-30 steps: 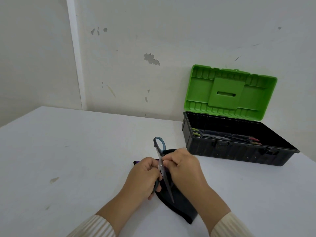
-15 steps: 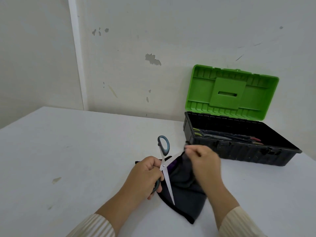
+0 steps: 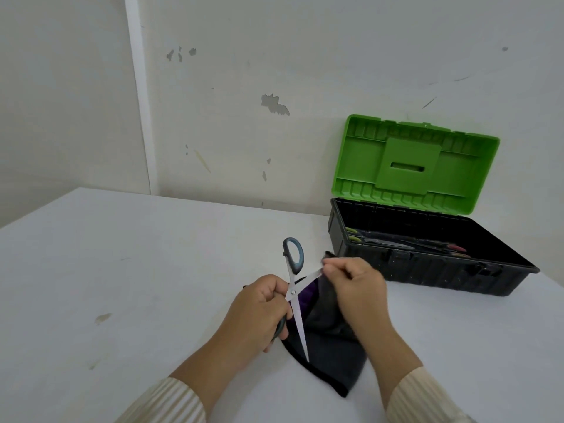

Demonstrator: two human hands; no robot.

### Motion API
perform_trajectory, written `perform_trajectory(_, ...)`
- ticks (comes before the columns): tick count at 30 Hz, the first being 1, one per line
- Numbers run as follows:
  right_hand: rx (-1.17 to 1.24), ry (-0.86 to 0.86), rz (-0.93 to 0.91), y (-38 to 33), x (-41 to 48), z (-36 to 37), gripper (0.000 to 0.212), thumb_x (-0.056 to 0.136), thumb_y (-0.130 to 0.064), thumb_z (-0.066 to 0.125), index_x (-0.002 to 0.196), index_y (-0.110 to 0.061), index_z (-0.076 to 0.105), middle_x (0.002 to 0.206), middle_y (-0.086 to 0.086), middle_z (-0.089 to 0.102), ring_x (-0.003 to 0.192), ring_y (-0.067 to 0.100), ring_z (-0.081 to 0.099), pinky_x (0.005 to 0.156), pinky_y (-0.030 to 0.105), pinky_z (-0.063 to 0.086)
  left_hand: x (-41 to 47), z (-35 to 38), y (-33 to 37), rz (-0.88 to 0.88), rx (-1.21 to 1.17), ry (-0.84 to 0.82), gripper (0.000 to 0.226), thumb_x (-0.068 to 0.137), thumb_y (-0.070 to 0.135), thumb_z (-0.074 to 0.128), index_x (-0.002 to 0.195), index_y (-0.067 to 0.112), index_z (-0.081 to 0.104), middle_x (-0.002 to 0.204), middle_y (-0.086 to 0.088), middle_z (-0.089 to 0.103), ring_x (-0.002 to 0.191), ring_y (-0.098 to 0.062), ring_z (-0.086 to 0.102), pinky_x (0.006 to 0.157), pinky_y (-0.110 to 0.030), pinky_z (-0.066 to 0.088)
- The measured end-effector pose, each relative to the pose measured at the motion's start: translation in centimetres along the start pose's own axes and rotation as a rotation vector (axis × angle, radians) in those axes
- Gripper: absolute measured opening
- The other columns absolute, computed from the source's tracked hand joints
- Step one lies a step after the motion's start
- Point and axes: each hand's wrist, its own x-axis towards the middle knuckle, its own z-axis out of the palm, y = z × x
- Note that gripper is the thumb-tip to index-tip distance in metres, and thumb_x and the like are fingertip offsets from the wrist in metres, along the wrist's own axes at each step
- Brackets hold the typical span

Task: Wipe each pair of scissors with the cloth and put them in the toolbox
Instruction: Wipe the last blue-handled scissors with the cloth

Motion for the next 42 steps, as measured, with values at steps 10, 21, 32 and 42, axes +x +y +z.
perform_trajectory(10,0.156,-0.63,0.229,-2.4,-2.4,-0.3,0.014,0.081,-0.013,0.061,0.084,-0.021,0.073,0.071,0.004,0.067,0.063,0.01,0.055,0.06,0.016,0.044,1.3,-2.2,1.0,-0.073,-0.676,0.383,0.026,0.09,-0.007,0.041,0.073,0.01,0.052,0.07,-0.01,0.056,0.061,-0.018,0.047,0.056,-0.027,0.036)
perform_trajectory(21,0.248,-0.554,0.265,-3.8,-3.3,0.4,0.012,0.087,-0.02,0.058,0.079,-0.012,0.064,0.058,0.003,0.055,0.044,0.008,0.044,0.045,0.021,0.038,1.7,-1.1,0.4,-0.071,-0.801,0.317,0.004,0.09,0.008,0.055,0.094,0.009,0.057,0.083,-0.006,0.058,0.067,-0.014,0.054,0.061,-0.026,0.043)
perform_trajectory(32,0.296,-0.398,0.288,-3.3,-2.6,-0.6,0.005,0.086,-0.017,0.06,0.085,-0.014,0.064,0.056,-0.001,0.057,0.041,0.006,0.047,0.041,0.021,0.041,1.0,-1.0,-0.3,-0.169,-0.359,-0.064,0.021,0.095,0.018,0.054,0.096,0.004,0.068,0.081,-0.007,0.074,0.07,-0.016,0.067,0.059,-0.025,0.055)
perform_trajectory(42,-0.005,-0.248,0.083,-2.5,-1.9,-0.2,0.017,0.086,-0.036,0.058,0.089,-0.024,0.068,0.085,-0.004,0.061,0.075,0.003,0.055,0.063,0.005,0.038,-0.2,1.4,-0.1,-0.165,-0.237,-0.15,0.023,0.099,0.024,0.046,0.101,0.011,0.065,0.088,-0.007,0.076,0.077,-0.015,0.074,0.066,-0.025,0.059)
